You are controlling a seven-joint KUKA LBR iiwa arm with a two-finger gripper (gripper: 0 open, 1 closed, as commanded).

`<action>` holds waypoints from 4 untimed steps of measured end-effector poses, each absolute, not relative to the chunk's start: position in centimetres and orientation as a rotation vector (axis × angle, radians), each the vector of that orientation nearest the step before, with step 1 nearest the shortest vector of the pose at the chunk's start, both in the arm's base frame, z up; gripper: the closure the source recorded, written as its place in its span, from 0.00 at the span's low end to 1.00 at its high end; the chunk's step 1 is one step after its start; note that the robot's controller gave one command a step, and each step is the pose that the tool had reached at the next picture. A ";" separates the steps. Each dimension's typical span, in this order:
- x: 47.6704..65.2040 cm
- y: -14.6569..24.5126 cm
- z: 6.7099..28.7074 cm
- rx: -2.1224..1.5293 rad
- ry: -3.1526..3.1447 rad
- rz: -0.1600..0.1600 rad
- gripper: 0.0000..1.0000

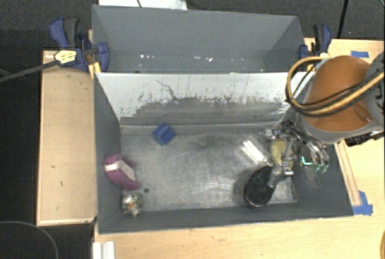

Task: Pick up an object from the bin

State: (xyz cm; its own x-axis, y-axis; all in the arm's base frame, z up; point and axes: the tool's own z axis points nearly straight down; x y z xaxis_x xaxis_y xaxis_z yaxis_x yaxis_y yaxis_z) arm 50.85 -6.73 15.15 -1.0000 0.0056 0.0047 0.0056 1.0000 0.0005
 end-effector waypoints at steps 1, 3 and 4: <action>48.6 -6.3 7.3 0.784 -3.064 0.006 0.00; 47.9 -6.4 10.0 0.702 -3.059 -0.002 0.00; 49.0 -7.4 7.2 0.872 -3.030 0.004 0.00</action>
Offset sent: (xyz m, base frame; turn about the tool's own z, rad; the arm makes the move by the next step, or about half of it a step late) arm -0.0277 0.0032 -0.0815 -0.5055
